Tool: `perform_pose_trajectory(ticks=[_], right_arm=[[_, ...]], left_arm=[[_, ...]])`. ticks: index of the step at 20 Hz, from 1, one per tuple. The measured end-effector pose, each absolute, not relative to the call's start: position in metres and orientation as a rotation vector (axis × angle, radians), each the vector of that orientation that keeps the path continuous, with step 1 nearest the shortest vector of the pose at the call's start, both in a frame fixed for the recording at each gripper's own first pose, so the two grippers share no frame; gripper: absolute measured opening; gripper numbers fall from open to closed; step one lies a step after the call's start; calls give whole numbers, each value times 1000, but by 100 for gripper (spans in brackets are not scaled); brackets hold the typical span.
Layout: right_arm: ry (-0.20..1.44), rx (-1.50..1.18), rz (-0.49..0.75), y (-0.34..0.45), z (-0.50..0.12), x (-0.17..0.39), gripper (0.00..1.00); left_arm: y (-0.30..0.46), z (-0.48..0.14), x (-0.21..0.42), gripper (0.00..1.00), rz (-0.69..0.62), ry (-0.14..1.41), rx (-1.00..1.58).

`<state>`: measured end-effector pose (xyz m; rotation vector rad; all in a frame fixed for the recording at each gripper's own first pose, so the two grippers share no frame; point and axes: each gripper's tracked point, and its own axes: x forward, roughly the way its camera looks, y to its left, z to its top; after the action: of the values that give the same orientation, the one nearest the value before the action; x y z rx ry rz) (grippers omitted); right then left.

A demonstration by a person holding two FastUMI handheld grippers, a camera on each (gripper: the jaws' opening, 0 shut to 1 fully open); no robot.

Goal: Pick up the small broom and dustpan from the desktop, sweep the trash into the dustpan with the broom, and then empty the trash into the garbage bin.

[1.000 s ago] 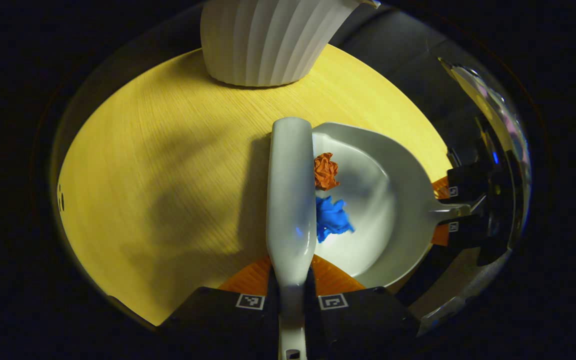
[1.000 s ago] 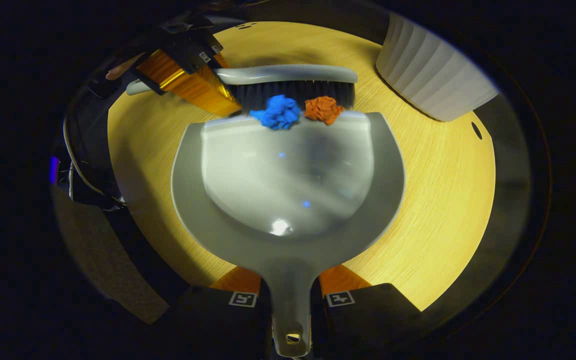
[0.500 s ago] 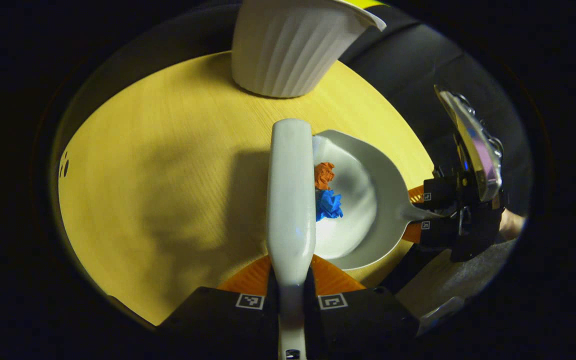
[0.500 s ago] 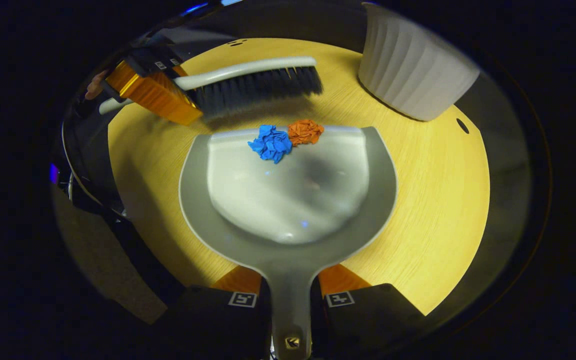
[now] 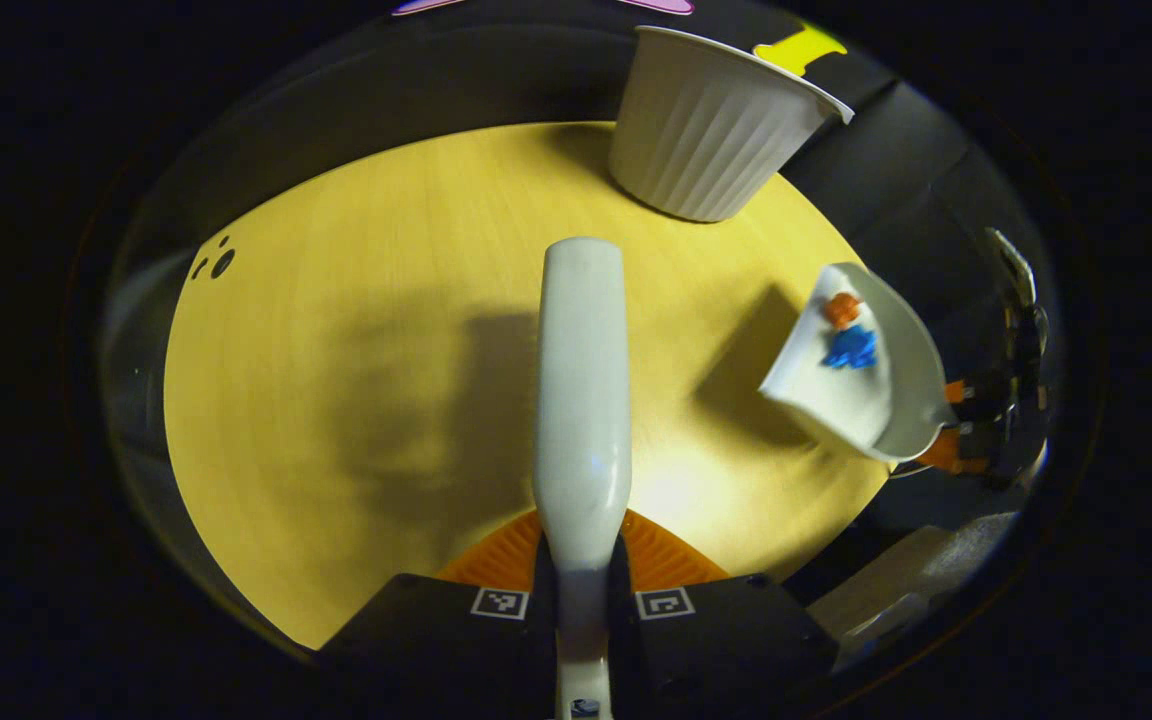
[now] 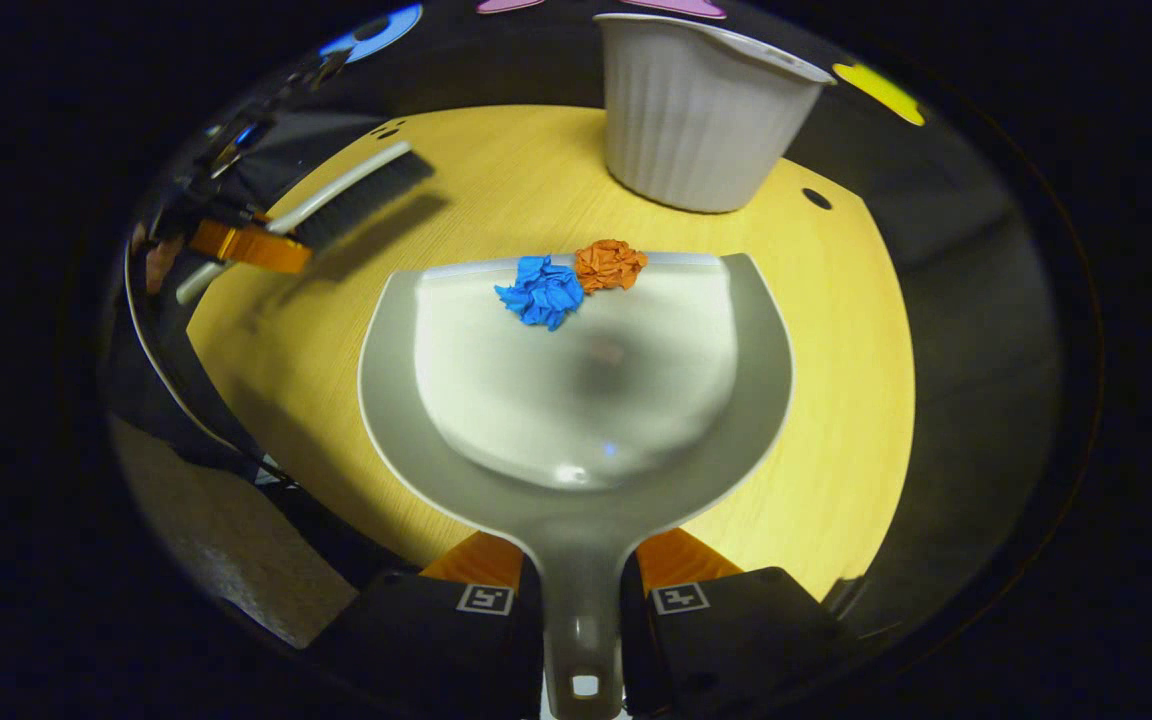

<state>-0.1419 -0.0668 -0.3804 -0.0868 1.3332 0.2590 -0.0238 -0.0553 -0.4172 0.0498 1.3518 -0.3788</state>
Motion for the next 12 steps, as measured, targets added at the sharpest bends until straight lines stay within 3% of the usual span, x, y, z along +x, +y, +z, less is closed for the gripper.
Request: perform_pose_trajectory(ticks=[2, 3, 7, 12], right_arm=[[1337, -77, 200, -80, -354, -133, 40], [1339, -66, 172, -85, -343, -128, 30], [1312, 4, 51, -109, -291, -111, 40], [1287, 29, -32, -140, -231, -73, 35]], left_arm=[[-40, -422, -38, 25, -367, 1365, 31], [-35, -424, -44, 24, -366, 1371, 28], [-23, -430, -70, 25, -387, 1373, 39], [-11, -437, -101, 25, -429, 1384, 26]])
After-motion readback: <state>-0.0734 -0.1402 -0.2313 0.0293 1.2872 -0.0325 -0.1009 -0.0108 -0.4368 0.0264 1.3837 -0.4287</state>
